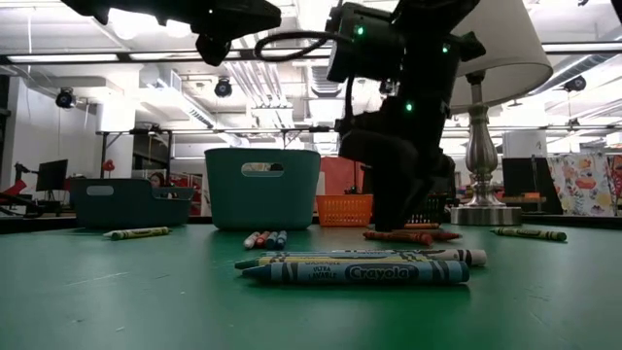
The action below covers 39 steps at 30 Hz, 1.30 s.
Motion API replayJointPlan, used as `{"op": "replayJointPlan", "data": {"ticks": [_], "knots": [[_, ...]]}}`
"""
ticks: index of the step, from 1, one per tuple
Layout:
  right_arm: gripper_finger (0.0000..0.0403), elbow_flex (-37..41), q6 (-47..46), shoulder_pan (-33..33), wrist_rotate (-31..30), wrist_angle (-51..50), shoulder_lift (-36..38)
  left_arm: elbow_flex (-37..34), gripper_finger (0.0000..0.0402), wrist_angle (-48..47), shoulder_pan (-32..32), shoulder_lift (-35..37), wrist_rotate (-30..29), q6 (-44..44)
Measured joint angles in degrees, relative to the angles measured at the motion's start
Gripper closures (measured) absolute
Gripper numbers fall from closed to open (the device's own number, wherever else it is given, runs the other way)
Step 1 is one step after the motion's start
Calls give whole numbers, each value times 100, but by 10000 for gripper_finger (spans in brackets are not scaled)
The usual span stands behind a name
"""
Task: Sort crayons
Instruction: Put the orange crayon into the blue bin
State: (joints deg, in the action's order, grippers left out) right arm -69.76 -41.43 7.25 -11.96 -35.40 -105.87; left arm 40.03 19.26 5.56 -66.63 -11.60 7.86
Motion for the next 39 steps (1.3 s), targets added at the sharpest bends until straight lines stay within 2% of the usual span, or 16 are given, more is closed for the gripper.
{"op": "replayJointPlan", "data": {"ticks": [5, 9, 19, 25, 30, 34, 37, 39], "knots": [[267, -7, -9, 0, -30, 13, -75, 0, 361, -2, 0, 0, 0, 0], [282, -4, 54, 0, -27, 22, -87, 0, 361, 0, -2, 0, 0, 0], [383, 4, 272, -58, -25, 34, -93, 0, 361, 0, -2, 0, 0, -2], [389, -2, 542, -94, -191, -37, 25, 0, 361, -2, -2, 0, 0, -142], [390, -22, 846, -98, -337, -5, 513, -7, 361, 34, 21, -78, 10, -476], [390, 161, 1267, -33, -322, 583, 1109, -179, 360, 479, 54, -276, 344, -820], [390, 535, 1665, 53, -220, 1597, 1666, -508, 349, 1343, 52, -339, 671, -930], [391, 893, 1914, 89, -97, 2406, 2051, -767, 334, 1952, 45, -352, 677, -985]]}}
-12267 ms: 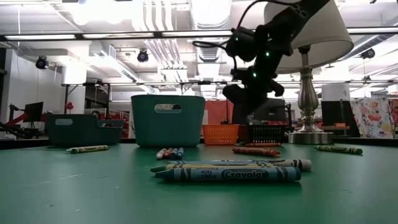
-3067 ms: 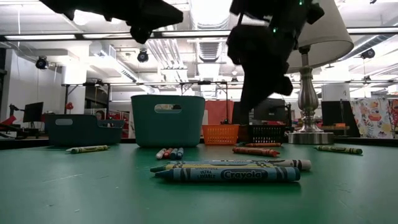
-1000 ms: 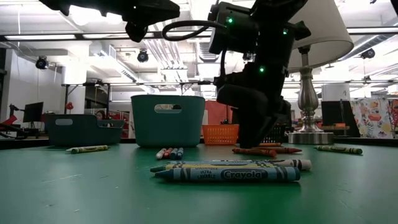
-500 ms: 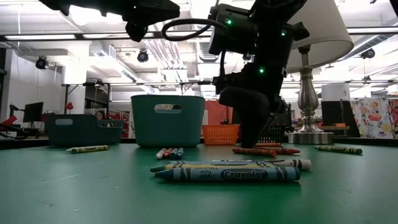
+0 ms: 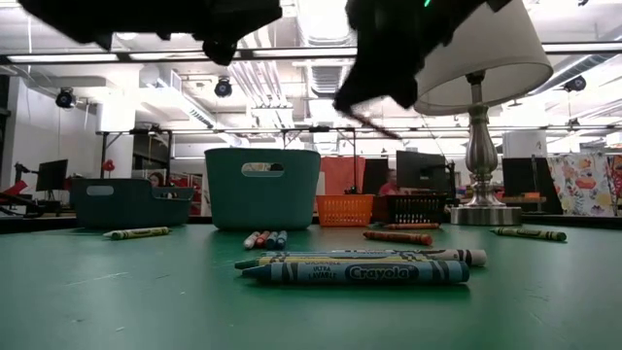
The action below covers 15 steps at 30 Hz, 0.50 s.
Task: Sort crayons
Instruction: Put the orange crayon into the blue bin
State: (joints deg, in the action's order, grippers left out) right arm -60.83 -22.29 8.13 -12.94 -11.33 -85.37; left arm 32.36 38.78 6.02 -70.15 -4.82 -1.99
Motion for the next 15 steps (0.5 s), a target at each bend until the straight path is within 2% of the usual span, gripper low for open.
{"op": "replayJointPlan", "data": {"ticks": [5, 9, 13, 15], "knots": [[391, 995, 634, 8, 250, 2357, 737, -607, 281, 1002, -15, -4, -11, -141], [392, 1545, 1216, 9, 576, 4394, 944, -750, 245, 1410, -52, -224, -11, -246], [392, 1600, 1792, -4, 601, 5097, 880, -528, 230, 1825, -59, -738, 42, -298], [392, 1533, 1933, -21, 591, 5100, 832, -349, 228, 1857, -61, -1038, 139, -306]]}}
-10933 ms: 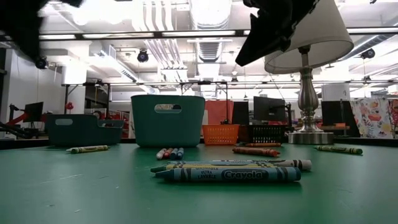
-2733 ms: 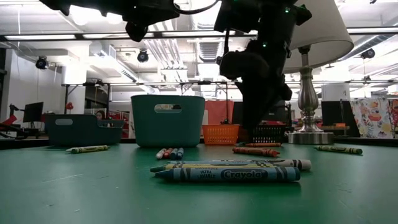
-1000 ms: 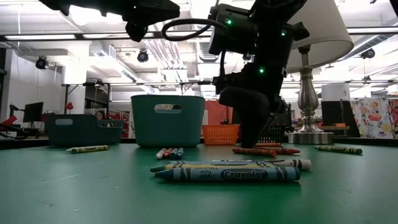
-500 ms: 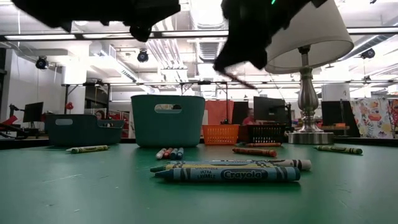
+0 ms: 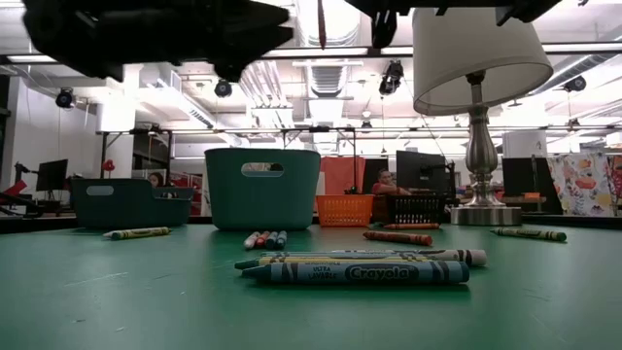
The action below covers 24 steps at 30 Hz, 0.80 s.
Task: Sort crayons
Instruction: Put the orange crayon into the blue bin
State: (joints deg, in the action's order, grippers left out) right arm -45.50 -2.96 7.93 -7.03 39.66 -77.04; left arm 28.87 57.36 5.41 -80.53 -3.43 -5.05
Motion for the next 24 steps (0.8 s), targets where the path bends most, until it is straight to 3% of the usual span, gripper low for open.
{"op": "replayJointPlan", "data": {"ticks": [6, 12, 16, 21, 24], "knots": [[391, -194, 289, 2, 5, -88, -109, 617, 228, 5, 0, -780, 148, -42], [390, -200, 483, 6, 5, -155, -100, 912, 240, 22, 0, -1006, 358, -49], [390, -200, 514, 6, 2, -181, -100, 839, 284, 12, -15, -977, 182, -50], [387, -200, 486, 5, -4, -232, -97, 769, 375, -41, -75, -895, 123, -20], [370, -200, 379, 4, -18, -312, -95, 769, 391, -232, -89, -800, 119, -1]]}}
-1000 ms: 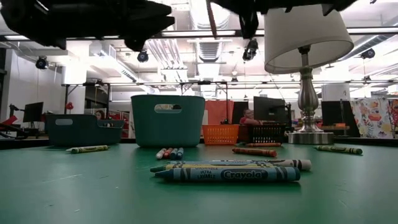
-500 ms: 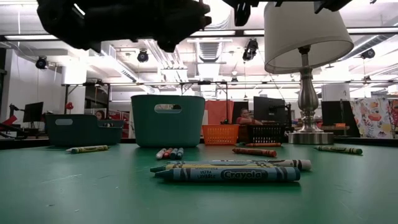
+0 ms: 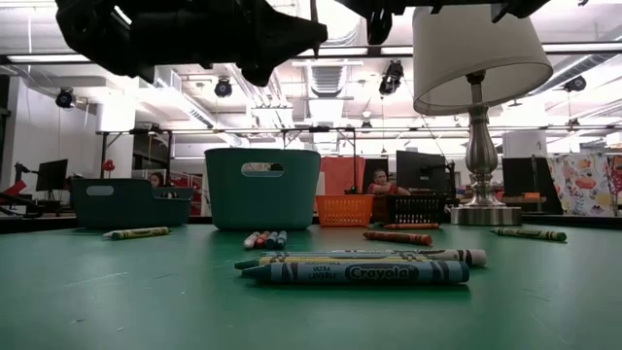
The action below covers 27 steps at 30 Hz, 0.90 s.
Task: Sort crayons
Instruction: Put the orange crayon into the blue bin
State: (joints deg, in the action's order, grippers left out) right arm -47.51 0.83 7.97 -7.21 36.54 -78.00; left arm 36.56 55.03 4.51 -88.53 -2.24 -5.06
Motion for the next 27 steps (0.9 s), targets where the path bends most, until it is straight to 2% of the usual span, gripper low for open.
{"op": "replayJointPlan", "data": {"ticks": [4, 7, 10, 16, 19, 21, 24, 27], "knots": [[327, 0, -85, 0, -124, -58, 10, 0, 383, -365, -22, 184, -55, 4], [293, 0, -82, 2, -591, -146, 98, -7, 391, -923, -33, 406, -428, 16], [267, 0, -84, 0, -1098, -443, 235, -4, 398, -1948, -89, 802, -990, 130], [241, 0, -318, -2, -1749, -1056, 498, 42, 398, -4907, -473, 1928, -2540, 1053], [239, 2, -383, 0, -1811, -1136, 505, 245, 398, -6874, -1013, 2421, -3336, 1945], [239, 2, -384, 0, -1814, -1125, 505, 476, 398, -8045, -1523, 2646, -3523, 2528], [239, 2, -390, 0, -1820, -1143, 505, 764, 398, -9370, -2450, 2742, -3371, 3058], [239, 2, -390, 0, -1827, -1153, 505, 909, 398, -9992, -3431, 2649, -2811, 3093]]}}
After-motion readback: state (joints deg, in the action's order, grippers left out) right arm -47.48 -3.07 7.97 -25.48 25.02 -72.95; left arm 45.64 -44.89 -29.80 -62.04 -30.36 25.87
